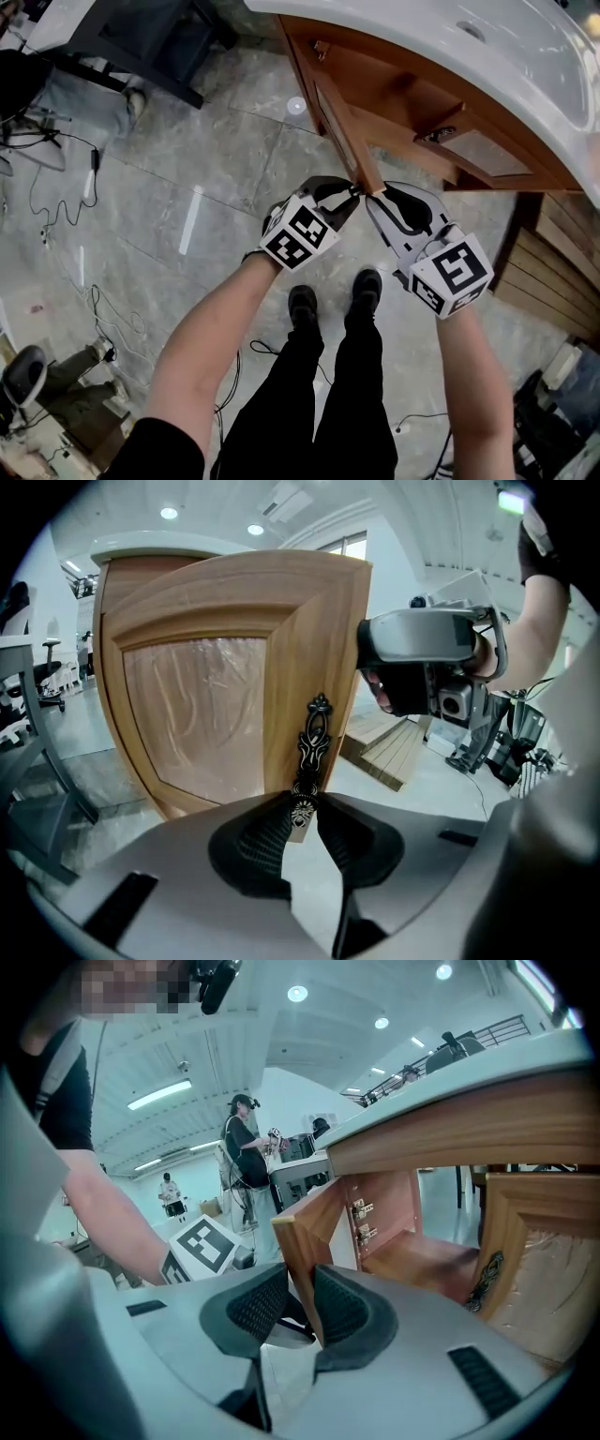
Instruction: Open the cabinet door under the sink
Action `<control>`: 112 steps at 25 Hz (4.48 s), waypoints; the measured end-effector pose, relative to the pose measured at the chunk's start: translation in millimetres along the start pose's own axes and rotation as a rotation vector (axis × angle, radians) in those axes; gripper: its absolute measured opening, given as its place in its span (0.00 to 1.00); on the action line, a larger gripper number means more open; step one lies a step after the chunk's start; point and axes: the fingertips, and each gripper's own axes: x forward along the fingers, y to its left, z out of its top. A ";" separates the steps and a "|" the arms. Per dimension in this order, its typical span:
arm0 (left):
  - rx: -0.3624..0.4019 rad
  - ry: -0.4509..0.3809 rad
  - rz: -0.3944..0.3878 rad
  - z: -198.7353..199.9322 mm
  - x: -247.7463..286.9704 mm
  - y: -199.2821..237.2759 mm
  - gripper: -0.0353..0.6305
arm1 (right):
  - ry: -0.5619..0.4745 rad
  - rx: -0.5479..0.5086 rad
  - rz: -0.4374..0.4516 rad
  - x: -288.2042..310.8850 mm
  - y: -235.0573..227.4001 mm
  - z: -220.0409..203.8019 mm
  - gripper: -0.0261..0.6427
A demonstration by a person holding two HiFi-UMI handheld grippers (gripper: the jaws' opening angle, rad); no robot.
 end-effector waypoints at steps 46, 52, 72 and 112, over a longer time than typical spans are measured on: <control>-0.265 -0.133 0.314 -68.8 -135.8 49.7 0.14 | -0.018 0.142 -0.035 43.8 63.2 -1.5 0.12; -0.217 -0.161 0.243 -30.1 -121.3 24.8 0.14 | -0.031 0.171 -0.127 27.4 39.3 -1.0 0.11; -0.167 -0.141 0.152 98.1 44.9 29.6 0.13 | -0.028 0.246 -0.413 -61.6 -152.1 -45.4 0.13; -0.013 -0.170 -0.041 141.2 75.5 66.2 0.14 | -0.018 0.427 -0.696 -15.7 -211.1 -71.5 0.18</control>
